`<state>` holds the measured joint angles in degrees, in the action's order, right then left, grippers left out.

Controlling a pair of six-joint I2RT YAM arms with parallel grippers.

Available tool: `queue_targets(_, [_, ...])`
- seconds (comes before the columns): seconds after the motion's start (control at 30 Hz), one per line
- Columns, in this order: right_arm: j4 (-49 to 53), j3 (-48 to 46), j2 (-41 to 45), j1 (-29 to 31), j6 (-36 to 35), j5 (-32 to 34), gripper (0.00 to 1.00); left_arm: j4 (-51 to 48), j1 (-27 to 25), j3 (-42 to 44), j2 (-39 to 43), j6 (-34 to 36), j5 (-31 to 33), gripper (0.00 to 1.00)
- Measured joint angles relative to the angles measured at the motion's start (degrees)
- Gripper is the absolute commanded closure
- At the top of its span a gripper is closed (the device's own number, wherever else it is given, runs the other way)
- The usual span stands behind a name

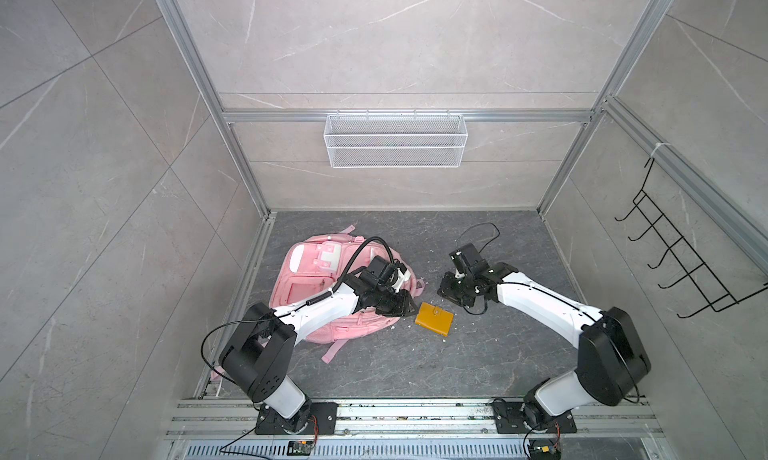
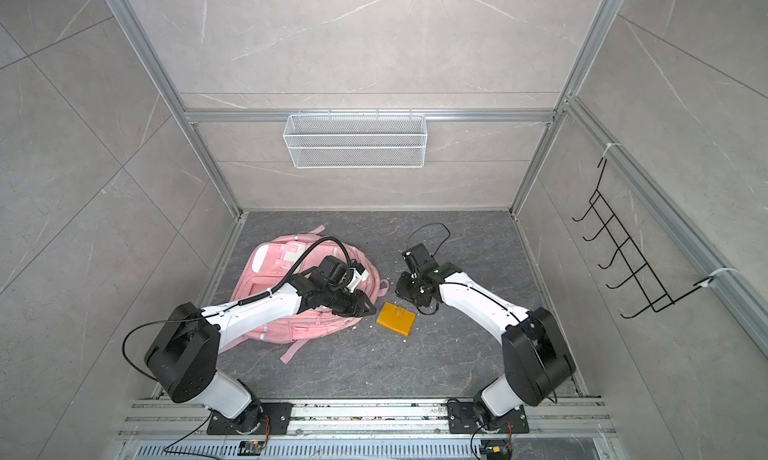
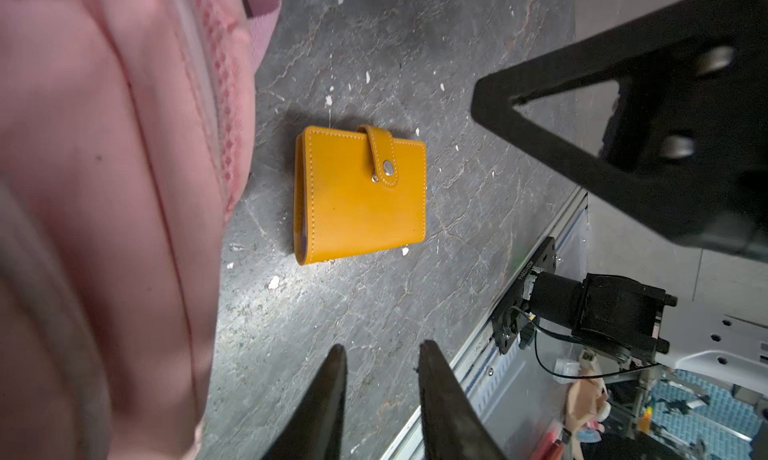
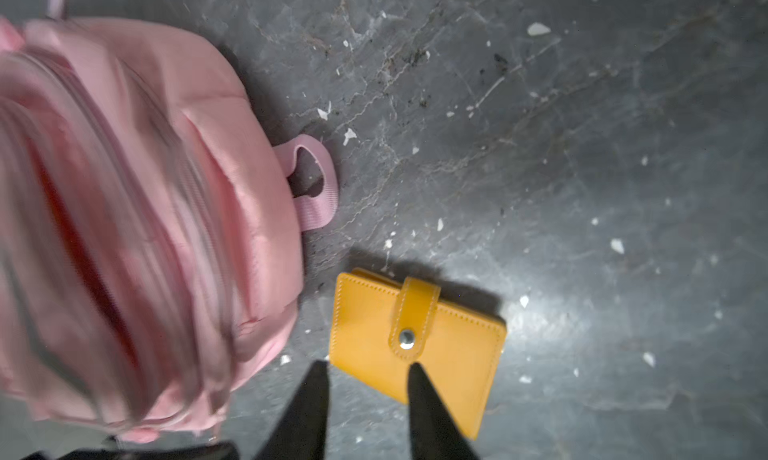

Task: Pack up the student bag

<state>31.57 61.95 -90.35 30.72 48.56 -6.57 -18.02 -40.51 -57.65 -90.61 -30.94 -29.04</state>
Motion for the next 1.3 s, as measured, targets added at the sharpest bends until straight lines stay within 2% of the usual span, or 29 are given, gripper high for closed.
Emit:
queue_targets(0.13, [1.92,0.24,-4.13,0.00,-4.59,0.48,0.85,-0.07,-0.02,1.16,0.00,-0.42,0.02,0.83])
queue_targets(0.33, [2.23,2.67,-7.17,0.00,-8.70,0.57,0.86,0.09,-0.44,2.58,-0.35,-0.57,0.00,0.86])
queue_targets(0.5, [1.84,3.87,-9.42,0.00,-10.67,-0.09,0.88,1.53,-2.05,2.54,-4.04,-0.85,0.04,0.90])
queue_targets(0.73, [1.68,3.89,-11.10,0.61,-11.78,-0.09,0.90,4.07,-3.41,0.46,-10.62,-2.12,0.24,0.94])
queue_targets(0.97, [0.96,3.89,-13.64,3.45,-12.39,0.07,0.93,7.06,-3.50,0.26,-12.28,-3.76,0.39,0.96])
queue_targets(1.3, [-1.53,1.57,-12.26,6.05,-12.13,3.41,0.94,10.40,-3.54,0.26,-14.93,-5.25,-0.11,0.97])
